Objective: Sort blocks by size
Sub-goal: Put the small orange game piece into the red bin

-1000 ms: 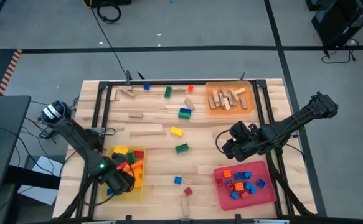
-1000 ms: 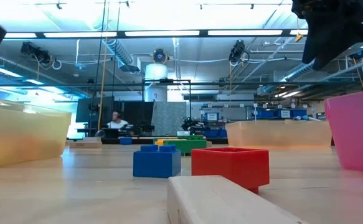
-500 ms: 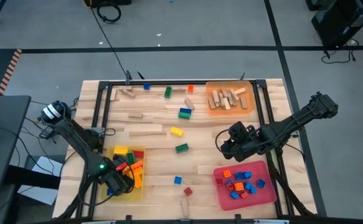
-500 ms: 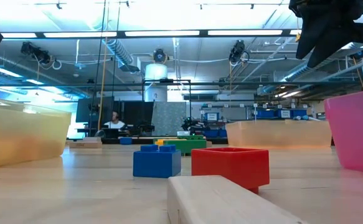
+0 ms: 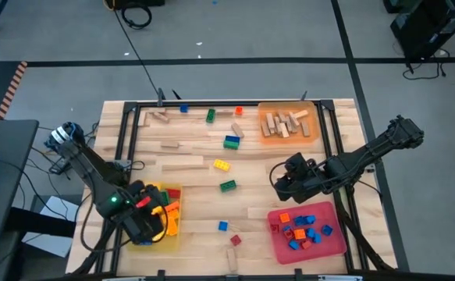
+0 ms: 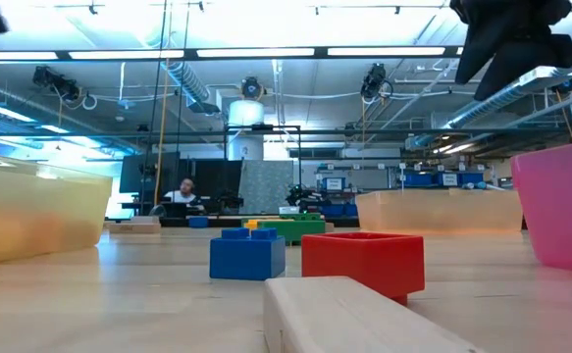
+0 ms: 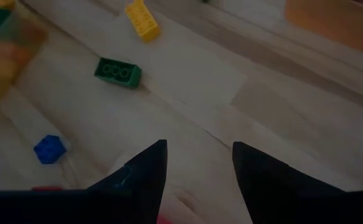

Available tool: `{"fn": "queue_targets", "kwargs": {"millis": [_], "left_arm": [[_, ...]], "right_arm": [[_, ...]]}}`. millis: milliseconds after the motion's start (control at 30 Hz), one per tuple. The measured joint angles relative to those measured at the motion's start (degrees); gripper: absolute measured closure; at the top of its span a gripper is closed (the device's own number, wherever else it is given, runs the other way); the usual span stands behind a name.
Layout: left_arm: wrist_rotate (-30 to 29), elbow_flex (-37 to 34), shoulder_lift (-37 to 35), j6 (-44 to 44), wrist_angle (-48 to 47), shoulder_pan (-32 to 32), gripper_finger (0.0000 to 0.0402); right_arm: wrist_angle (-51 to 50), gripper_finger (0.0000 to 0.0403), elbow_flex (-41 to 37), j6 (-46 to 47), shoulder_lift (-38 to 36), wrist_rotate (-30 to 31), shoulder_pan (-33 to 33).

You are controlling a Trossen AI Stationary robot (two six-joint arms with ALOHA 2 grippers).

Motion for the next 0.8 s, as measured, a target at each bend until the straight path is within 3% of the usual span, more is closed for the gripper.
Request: {"fn": "queue_targets", "kwargs": {"millis": [133,300,400,500,633,800], "left_arm": [[-2.5,3.1,0.0,5.0,-1.6,0.0,0.0161],[-16.8,3.8,-0.2,15.4,-1.0,2.0,0.0161],[-20.1,3.8,-0.5,21.5,-0.1,5.7,0.0161],[-20.0,2.4,-1.6,31.8,5.8,10.1,0.0161],[-16.1,-4.3,-5.9,45.6,21.3,17.3,0.0161],[-13.5,-16.4,-15.6,53.2,36.0,25.7,0.0161]], "right_arm": [[1.8,0.0208,0.0,0.0,0.1,1.4,-0.8],[8.3,0.0204,0.0,-2.6,0.1,5.8,-3.9],[17.2,0.0193,0.0,-11.3,0.1,5.7,-7.9],[31.0,0.0177,0.0,-25.2,1.2,4.3,-12.3],[46.9,0.0152,1.1,-38.5,4.7,-0.5,-19.1],[44.5,0.0125,12.3,-49.3,13.3,-6.3,-27.6]]}}
